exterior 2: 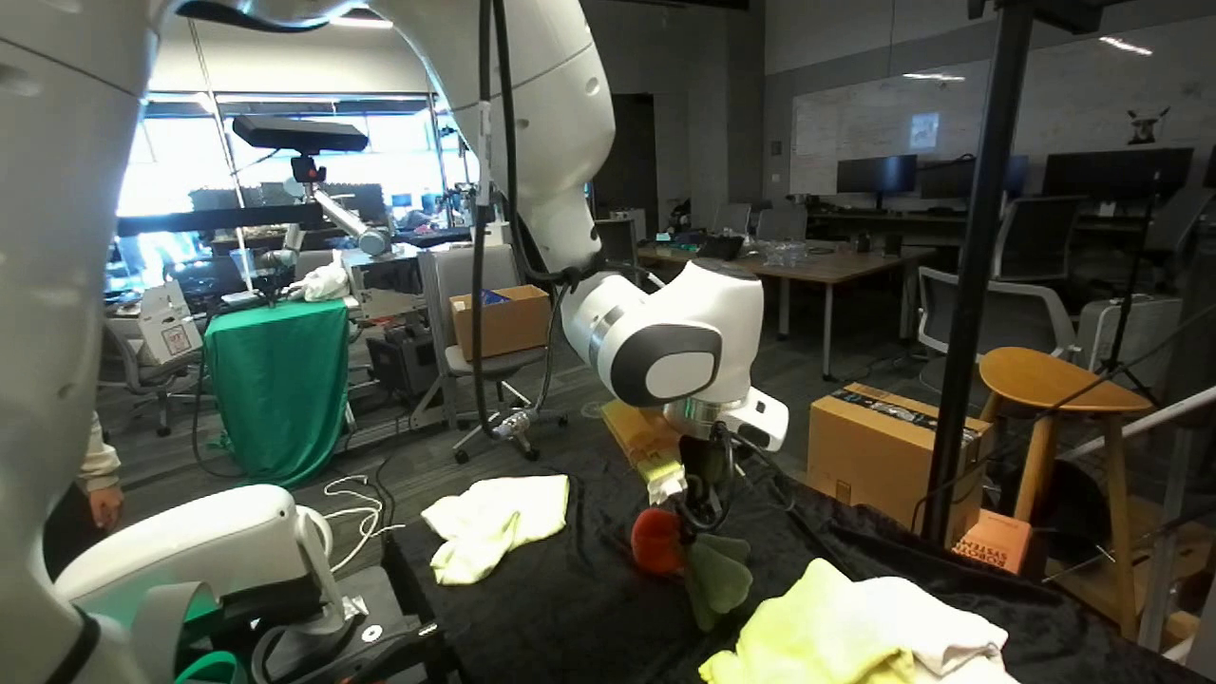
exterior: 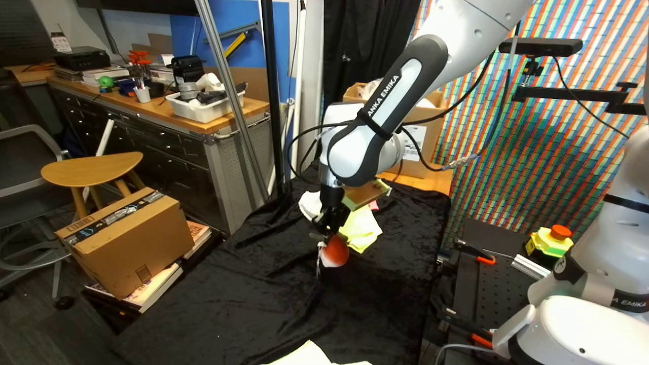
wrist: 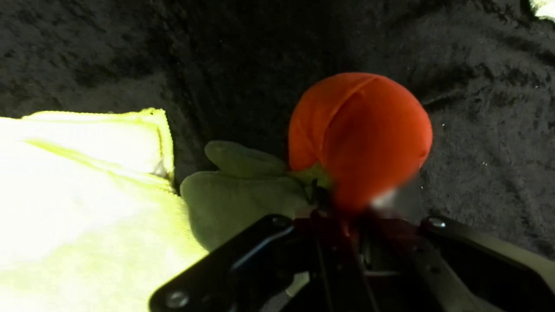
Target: Pile up all the objects on the table
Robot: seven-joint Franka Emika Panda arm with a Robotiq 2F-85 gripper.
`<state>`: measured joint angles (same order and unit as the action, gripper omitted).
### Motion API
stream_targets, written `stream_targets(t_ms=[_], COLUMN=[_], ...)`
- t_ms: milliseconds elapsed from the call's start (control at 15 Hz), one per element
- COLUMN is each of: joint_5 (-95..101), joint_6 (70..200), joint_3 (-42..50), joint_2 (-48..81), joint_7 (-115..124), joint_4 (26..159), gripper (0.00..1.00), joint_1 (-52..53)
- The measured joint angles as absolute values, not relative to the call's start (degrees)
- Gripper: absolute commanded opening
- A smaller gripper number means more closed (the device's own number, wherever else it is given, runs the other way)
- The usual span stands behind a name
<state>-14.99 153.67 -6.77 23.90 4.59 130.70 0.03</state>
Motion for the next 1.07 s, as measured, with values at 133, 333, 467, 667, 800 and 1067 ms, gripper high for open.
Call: stream_targets(t_ms=[133, 333, 467, 667, 800, 1067], joint_5=[-17.0, -18.4, -18.4, -17.1, -13.8, -1.3], joint_6=[155.8, 159.5, 162.1, 165.5, 167.3, 170.1], joint_3=[-6.8, -5.9, -4.5, -1.4, 1.7, 12.0], joint_2=[21.4, 17.8, 15.6, 12.7, 11.3, 10.6], joint_7=[4.3, 4.8, 6.6, 11.1, 15.8, 31.1], joint_4=[133.4, 137.5, 140.1, 143.6, 145.5, 148.1], gripper=[0.12, 0.12, 0.12, 0.1, 0.1, 0.1], joint_1=[-1.1, -2.0, -2.0, -1.3, -0.2, 5.2])
